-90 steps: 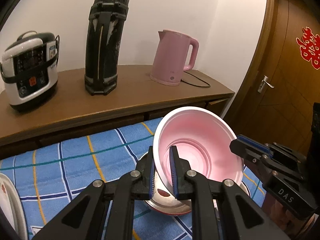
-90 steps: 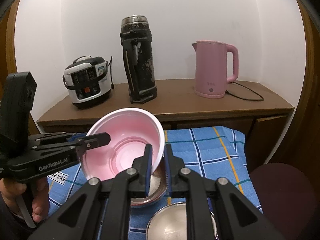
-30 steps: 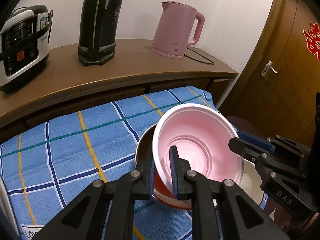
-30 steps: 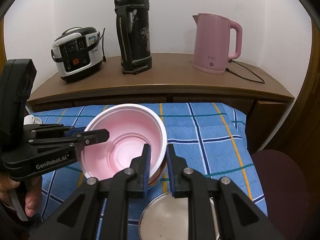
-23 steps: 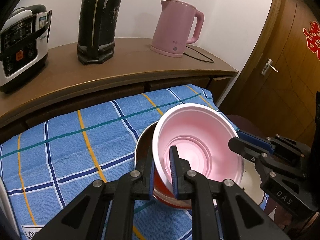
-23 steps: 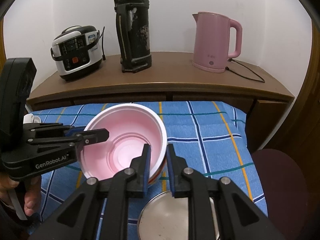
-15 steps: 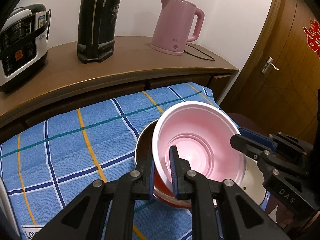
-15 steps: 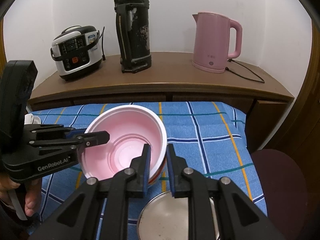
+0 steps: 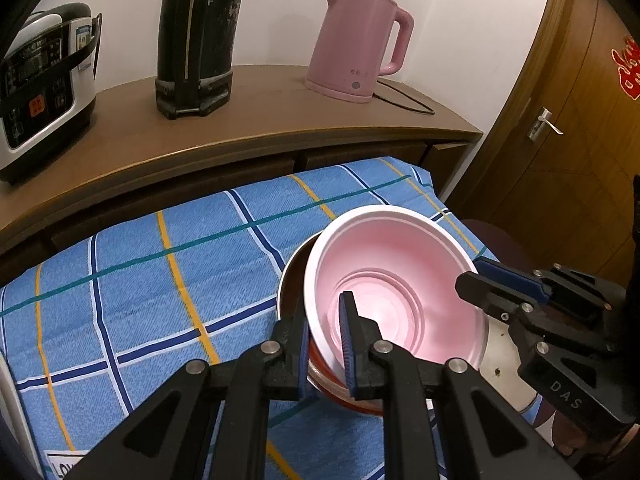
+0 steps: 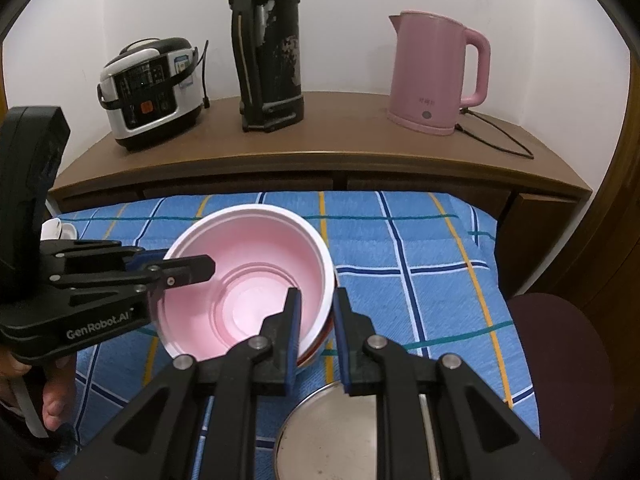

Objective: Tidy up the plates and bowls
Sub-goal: 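Lower the pink bowl into the steel bowl with the right tool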

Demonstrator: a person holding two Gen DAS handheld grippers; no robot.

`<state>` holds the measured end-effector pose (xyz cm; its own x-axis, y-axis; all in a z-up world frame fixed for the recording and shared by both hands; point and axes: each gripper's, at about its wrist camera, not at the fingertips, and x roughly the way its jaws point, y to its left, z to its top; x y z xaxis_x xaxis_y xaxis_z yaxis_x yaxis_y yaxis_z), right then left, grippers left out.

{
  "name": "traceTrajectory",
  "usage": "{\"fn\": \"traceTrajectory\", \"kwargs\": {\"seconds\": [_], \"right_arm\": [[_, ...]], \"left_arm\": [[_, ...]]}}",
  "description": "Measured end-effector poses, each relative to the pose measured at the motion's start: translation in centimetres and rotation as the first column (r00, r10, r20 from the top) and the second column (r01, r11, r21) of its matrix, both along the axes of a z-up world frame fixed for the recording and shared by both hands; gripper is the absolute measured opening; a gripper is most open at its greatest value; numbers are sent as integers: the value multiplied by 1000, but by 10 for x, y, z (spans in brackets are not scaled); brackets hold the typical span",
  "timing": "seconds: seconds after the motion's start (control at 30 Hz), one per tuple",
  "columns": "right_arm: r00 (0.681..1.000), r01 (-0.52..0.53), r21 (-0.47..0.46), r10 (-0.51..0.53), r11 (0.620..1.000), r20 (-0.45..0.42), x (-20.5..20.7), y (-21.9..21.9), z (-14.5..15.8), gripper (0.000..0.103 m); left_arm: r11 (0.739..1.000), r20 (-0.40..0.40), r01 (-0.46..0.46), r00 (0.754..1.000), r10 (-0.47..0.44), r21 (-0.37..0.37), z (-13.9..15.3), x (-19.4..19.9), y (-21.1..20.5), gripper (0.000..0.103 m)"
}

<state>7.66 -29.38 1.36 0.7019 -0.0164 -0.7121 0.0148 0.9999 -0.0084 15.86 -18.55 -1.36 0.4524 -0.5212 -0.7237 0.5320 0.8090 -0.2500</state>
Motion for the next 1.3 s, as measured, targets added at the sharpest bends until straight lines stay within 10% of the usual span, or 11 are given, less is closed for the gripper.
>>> {"fn": "traceTrajectory", "kwargs": {"seconds": [1.3], "right_arm": [[995,-81,-35,78,996,-66,7,23,4,22]], "left_arm": [[1000,-103,13,995,-10,23,0,3,16,16]]}}
